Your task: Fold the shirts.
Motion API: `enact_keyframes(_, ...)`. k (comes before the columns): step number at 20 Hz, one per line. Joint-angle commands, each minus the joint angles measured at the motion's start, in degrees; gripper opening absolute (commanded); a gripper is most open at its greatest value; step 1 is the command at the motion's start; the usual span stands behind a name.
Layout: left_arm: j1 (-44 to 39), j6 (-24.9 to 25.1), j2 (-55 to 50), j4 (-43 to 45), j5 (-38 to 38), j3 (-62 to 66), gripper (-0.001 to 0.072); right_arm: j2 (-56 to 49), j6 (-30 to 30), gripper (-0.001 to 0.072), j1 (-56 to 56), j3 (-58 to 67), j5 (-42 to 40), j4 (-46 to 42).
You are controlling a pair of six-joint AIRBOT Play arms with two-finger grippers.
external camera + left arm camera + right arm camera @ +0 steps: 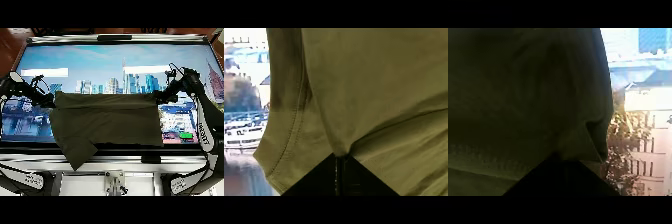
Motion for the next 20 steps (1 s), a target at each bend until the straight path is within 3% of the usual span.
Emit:
enact_keyframes(1, 0.02, -0.39, 0.00, 0.17, -1.40, -0.55, 0.0026, -0.28, 0.90, 0.0062, -0.02, 0.00, 1.25, 0.76)
enact_keyframes(7, 0.04, -2.82, -0.55, 0.22, -3.26, -0.63, 0.0027, -0.81, 2.47, 0.0066, -0.02, -3.02, 2.36, 0.63)
enact_keyframes(8, 0.04, -3.41, -0.59, 0.17, -3.61, -0.63, 0.0040, -0.55, 2.45, 0.0195, -0.13, -3.02, 2.29, 0.66)
enact_keyframes(9, 0.07, -3.69, -0.52, 0.20, -5.27, -0.59, 0.0212, 0.28, 2.23, 0.0464, -0.28, -2.97, 3.10, 0.98)
enact_keyframes(10, 0.17, -4.68, -0.28, 0.22, -8.20, -0.35, 0.0382, 1.53, 0.37, 0.0504, -0.55, -2.64, 4.87, 1.95)
enact_keyframes(12, 1.14, -7.04, 1.33, 0.20, -11.76, 0.22, 0.0414, 5.38, -1.77, 0.0504, -0.92, -1.84, 8.13, 0.24)
enact_keyframes(13, 1.79, -7.85, 3.04, 0.20, -11.96, 0.20, 0.0476, 7.87, -1.77, 0.0504, -1.44, -1.86, 9.60, -2.58)
enact_keyframes(14, 2.36, -8.74, 5.09, 0.17, -11.96, 0.17, 0.0599, 9.97, -1.84, 0.0504, -2.16, -1.88, 11.23, -5.46)
enact_keyframes(15, 2.75, -8.41, 7.50, 0.22, -12.35, -0.31, 0.0647, 12.02, -2.27, 0.0505, -3.28, -2.25, 13.18, -7.91)
enact_keyframes(17, 3.56, -6.49, 13.09, 0.15, -12.70, -5.29, 0.0638, 15.85, -4.83, 0.0505, -6.82, -5.92, 16.48, -8.13)
enact_keyframes(18, 4.15, -6.14, 16.87, 0.04, -10.73, -10.71, 0.0532, 17.90, -5.51, 0.0505, -8.85, -8.94, 16.72, -7.43)
enact_keyframes(20, 5.97, -6.01, 24.96, -3.04, -5.42, -24.65, 0.0491, 22.49, -7.06, 0.0505, -12.79, -15.93, 16.02, -4.46)
